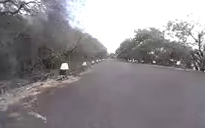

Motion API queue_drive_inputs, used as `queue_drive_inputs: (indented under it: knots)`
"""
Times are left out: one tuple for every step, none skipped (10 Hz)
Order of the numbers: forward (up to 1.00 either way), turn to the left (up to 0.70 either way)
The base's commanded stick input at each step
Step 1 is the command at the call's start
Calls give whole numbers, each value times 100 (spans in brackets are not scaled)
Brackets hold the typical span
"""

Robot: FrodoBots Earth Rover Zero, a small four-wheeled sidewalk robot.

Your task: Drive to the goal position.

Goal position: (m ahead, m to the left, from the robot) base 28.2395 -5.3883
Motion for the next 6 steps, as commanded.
queue_drive_inputs:
  knots:
    - [70,0]
    - [70,0]
    - [70,0]
    - [70,0]
    - [70,0]
    - [70,0]
